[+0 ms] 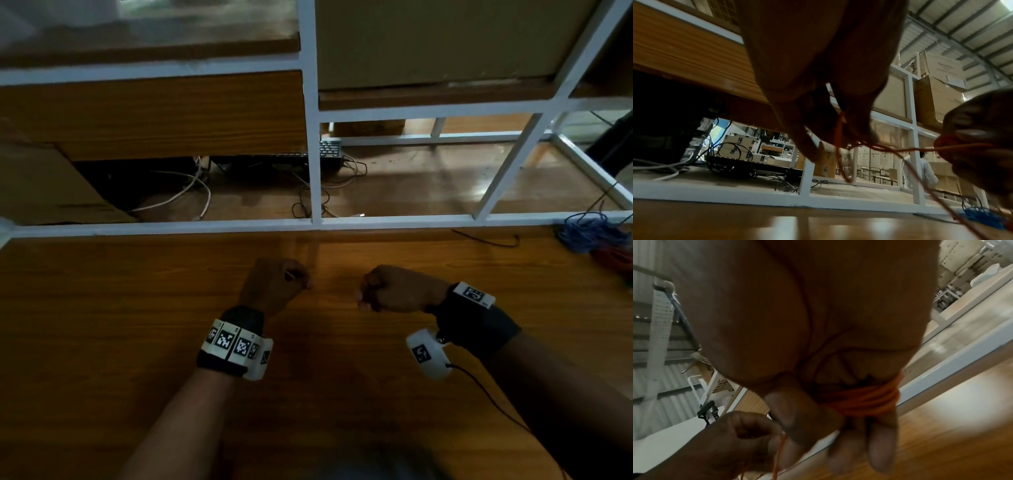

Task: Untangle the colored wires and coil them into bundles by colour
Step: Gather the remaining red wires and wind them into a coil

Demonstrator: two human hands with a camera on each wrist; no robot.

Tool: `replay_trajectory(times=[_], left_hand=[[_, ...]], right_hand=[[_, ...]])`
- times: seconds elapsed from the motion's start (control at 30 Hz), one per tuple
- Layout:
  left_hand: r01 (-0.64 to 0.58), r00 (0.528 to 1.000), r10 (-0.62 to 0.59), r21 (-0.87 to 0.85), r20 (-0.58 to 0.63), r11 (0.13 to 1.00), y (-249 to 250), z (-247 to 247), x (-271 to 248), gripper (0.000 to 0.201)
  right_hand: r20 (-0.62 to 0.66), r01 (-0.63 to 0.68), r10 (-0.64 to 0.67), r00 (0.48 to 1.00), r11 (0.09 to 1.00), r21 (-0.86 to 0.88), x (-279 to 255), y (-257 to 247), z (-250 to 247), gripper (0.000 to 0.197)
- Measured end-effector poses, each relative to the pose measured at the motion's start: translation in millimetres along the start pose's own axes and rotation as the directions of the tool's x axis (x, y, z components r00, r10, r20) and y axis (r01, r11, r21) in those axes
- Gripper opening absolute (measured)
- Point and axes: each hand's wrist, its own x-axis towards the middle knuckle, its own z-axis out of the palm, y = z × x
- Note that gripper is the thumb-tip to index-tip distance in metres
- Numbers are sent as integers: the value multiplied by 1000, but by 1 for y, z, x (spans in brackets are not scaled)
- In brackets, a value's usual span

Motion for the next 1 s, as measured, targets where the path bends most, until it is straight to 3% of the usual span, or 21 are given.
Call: replay_trajectory(times=[0.1,0.2,0.27,0.37,0.43,0.5,0.6,0.63,0.67,0.77,0.87,0.93,1.0], left_hand=[[87,962,-57,-101,267,991,-5,1,-4,22],[109,913,-19,-198,407,974,-8,9,-11,26],[122,901,4,-262,434,957,-8,15,-14,21],[126,923,25,-360,385,924,-9,17,-14,11],[131,938,50,-485,342,865,-14,16,-14,18],[143,956,73,-669,284,729,-19,14,-15,22],[223,968,44,-929,247,296,-26,14,-11,37],[235,969,20,-944,246,233,-25,11,-10,39],[239,969,2,-934,248,264,-23,8,-8,40],[176,965,52,-779,259,601,-12,0,-6,33],[26,977,101,-579,186,815,-7,-4,-4,16],[-52,983,107,-339,147,940,-6,-6,-5,26],[-188,970,186,-4,158,982,-5,-5,-8,38]], right_hand=[[-119,66,-60,991,996,51,-5,2,-6,37],[-277,117,-120,953,993,-28,-8,5,-12,29],[-346,127,-145,927,989,-73,-6,8,-11,25],[-425,156,-228,876,968,-198,-2,15,-10,25],[-440,171,-286,851,944,-284,-2,21,-11,28],[-437,168,-297,849,935,-311,-2,27,-11,28],[-434,162,-290,853,938,-308,-1,33,-8,24],[-432,164,-287,855,940,-300,-1,33,-7,25],[-425,166,-284,859,941,-293,-2,33,-6,28],[-414,167,-290,863,937,-307,2,32,-5,30],[-441,150,-291,849,933,-327,8,37,-8,20],[-457,120,-260,850,943,-312,12,44,-13,19],[-464,73,-197,864,960,-272,13,52,-18,18]])
